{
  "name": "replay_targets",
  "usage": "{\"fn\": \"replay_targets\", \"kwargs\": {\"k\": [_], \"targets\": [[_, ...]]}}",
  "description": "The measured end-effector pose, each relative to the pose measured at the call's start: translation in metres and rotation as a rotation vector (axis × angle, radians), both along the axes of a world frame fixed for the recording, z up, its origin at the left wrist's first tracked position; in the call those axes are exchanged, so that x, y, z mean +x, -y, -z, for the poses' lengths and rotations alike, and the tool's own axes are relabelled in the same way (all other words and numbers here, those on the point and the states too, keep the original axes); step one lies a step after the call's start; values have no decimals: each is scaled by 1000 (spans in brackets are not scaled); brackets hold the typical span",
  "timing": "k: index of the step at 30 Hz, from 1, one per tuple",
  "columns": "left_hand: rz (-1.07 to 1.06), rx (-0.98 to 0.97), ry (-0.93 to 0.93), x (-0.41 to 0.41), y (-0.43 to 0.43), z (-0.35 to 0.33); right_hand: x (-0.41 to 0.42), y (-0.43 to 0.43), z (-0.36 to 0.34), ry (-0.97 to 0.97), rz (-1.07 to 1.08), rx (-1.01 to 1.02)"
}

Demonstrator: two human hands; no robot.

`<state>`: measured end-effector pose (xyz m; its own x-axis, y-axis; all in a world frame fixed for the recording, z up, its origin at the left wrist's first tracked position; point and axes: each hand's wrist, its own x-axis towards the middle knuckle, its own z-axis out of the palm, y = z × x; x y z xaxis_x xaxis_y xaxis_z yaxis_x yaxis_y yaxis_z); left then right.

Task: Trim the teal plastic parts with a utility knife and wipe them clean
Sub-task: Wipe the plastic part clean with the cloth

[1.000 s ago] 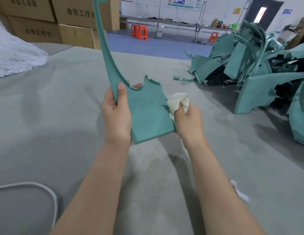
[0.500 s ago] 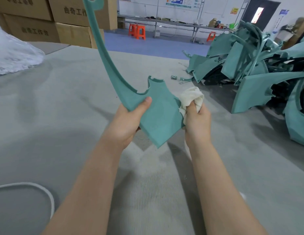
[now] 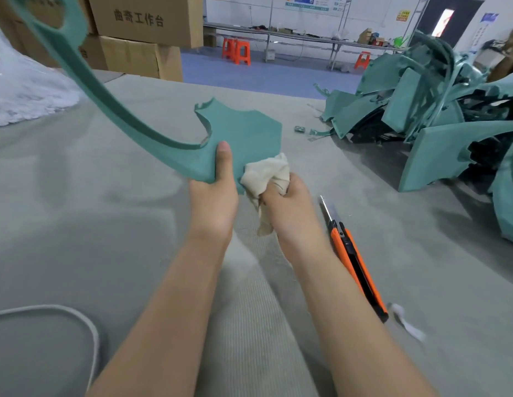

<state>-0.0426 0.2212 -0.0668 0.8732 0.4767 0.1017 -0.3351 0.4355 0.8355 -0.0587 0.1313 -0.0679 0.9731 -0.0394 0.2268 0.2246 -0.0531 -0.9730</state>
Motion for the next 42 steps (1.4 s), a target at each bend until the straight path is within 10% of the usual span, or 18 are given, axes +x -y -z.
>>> {"fn": "replay_targets", "kwargs": {"k": [19,31,42], "targets": [[596,110,-17,-12,10,-1,33,60,8,-146,539,395],[161,-143,-27,0,-8,-3,24,70,-2,-95,242,694],[-27,-215,40,-5,-5,-11,-3,25,-10,190,86,42]]}}
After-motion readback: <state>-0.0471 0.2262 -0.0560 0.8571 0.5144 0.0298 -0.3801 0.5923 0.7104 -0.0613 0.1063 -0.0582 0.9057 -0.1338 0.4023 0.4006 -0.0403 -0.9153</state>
